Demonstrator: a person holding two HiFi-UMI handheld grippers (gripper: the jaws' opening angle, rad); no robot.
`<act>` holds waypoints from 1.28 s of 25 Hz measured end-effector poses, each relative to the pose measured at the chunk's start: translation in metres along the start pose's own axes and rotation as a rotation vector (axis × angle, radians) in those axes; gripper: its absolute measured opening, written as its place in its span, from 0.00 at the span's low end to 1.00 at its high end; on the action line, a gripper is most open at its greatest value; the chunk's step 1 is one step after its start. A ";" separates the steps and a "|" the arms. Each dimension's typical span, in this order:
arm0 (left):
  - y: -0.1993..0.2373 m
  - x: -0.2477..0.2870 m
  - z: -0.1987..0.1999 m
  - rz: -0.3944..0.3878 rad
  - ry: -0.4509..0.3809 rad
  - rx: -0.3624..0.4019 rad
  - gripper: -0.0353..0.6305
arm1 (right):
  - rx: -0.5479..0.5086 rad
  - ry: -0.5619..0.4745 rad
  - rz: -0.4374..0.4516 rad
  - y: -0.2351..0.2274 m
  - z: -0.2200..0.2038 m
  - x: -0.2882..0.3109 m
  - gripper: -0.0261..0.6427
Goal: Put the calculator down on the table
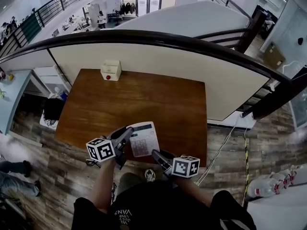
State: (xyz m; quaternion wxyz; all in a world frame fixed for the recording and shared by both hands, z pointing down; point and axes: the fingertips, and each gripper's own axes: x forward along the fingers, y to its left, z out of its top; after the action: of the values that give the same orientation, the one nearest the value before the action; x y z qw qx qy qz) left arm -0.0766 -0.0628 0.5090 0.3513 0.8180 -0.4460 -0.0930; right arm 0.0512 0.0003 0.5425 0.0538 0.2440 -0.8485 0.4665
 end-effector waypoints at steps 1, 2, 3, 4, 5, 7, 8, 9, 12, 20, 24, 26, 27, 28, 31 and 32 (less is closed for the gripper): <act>0.003 0.004 0.002 0.003 -0.001 -0.002 0.17 | 0.001 0.002 0.000 -0.003 0.003 0.002 0.18; 0.005 0.008 0.003 0.007 -0.001 -0.006 0.17 | 0.004 0.005 -0.002 -0.005 0.006 0.004 0.18; 0.008 0.011 0.003 0.010 0.001 -0.010 0.17 | 0.009 0.008 -0.004 -0.007 0.008 0.006 0.18; 0.011 0.014 0.004 0.011 0.006 -0.013 0.17 | 0.015 0.011 -0.007 -0.009 0.009 0.008 0.18; 0.014 0.017 0.005 0.010 0.012 -0.016 0.17 | 0.021 0.014 -0.011 -0.011 0.010 0.011 0.18; 0.021 0.023 0.007 0.004 0.026 -0.018 0.17 | 0.032 0.016 -0.021 -0.016 0.013 0.019 0.18; 0.026 0.027 0.009 0.001 0.030 -0.020 0.17 | 0.036 0.015 -0.026 -0.019 0.015 0.023 0.18; 0.032 0.031 0.012 -0.002 0.034 -0.022 0.17 | 0.037 0.013 -0.032 -0.022 0.019 0.029 0.18; 0.050 0.044 0.026 -0.017 0.047 -0.032 0.17 | 0.041 -0.001 -0.056 -0.028 0.033 0.047 0.18; 0.096 0.078 0.062 -0.067 0.138 -0.038 0.17 | 0.101 -0.040 -0.119 -0.041 0.064 0.100 0.18; 0.125 0.100 0.077 -0.082 0.184 -0.029 0.17 | 0.122 -0.053 -0.149 -0.053 0.080 0.129 0.18; 0.138 0.110 0.083 -0.089 0.208 -0.022 0.17 | 0.136 -0.058 -0.162 -0.059 0.086 0.143 0.18; 0.145 0.114 0.086 -0.093 0.217 -0.022 0.17 | 0.144 -0.061 -0.169 -0.062 0.089 0.149 0.18; 0.151 0.120 0.088 -0.096 0.224 -0.022 0.17 | 0.153 -0.066 -0.177 -0.066 0.092 0.155 0.18; 0.169 0.138 0.096 -0.107 0.234 -0.017 0.17 | 0.177 -0.085 -0.201 -0.081 0.102 0.172 0.18; 0.175 0.145 0.099 -0.109 0.237 -0.015 0.17 | 0.181 -0.090 -0.208 -0.086 0.106 0.177 0.18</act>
State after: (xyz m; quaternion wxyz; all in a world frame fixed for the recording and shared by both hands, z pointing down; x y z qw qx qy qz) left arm -0.1538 -0.2883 0.5747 0.4019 0.8437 -0.3555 -0.0180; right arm -0.0496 -0.1894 0.6052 0.0417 0.3550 -0.7746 0.5218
